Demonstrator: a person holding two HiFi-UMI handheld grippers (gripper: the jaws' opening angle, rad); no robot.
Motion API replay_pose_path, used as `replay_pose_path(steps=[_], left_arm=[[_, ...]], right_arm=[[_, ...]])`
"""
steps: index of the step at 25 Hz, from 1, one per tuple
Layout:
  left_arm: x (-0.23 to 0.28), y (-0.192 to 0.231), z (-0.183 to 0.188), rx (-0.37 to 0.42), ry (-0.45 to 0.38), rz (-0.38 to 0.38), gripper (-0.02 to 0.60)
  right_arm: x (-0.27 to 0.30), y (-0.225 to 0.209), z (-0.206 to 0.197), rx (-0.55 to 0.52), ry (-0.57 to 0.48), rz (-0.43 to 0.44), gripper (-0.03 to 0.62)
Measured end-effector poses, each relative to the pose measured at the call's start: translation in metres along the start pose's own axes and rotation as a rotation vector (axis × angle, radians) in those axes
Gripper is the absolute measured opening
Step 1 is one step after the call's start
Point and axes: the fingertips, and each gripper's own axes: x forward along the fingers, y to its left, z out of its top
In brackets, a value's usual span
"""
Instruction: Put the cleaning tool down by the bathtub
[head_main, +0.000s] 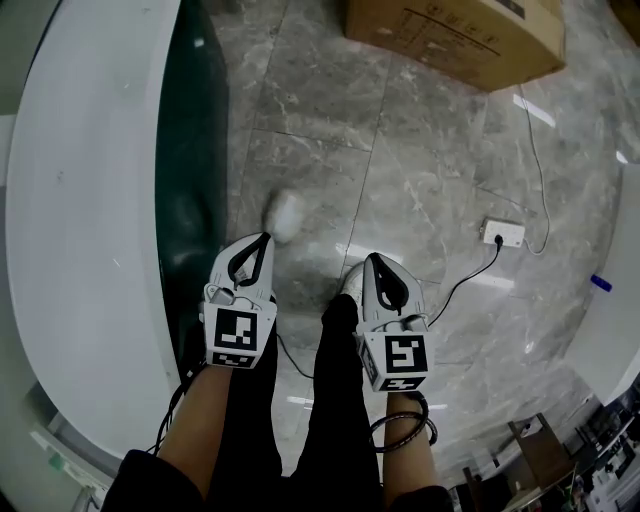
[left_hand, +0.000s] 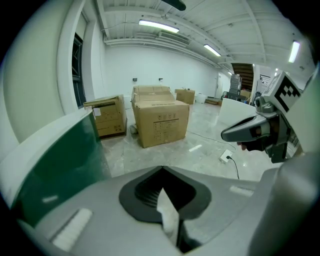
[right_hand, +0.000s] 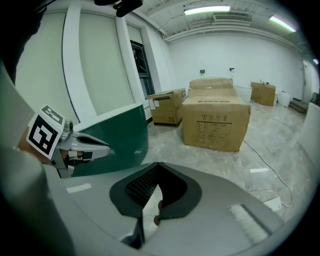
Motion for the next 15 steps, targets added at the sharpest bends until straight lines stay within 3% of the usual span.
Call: replay_pose_path(steps=[15], left_arm=[[-0.061,0.01,0.074,0.031,-0.068,0.054,0.002]], right_arm=[[-0.056,0.0,0.08,0.024,-0.117,-0.039,0.014]])
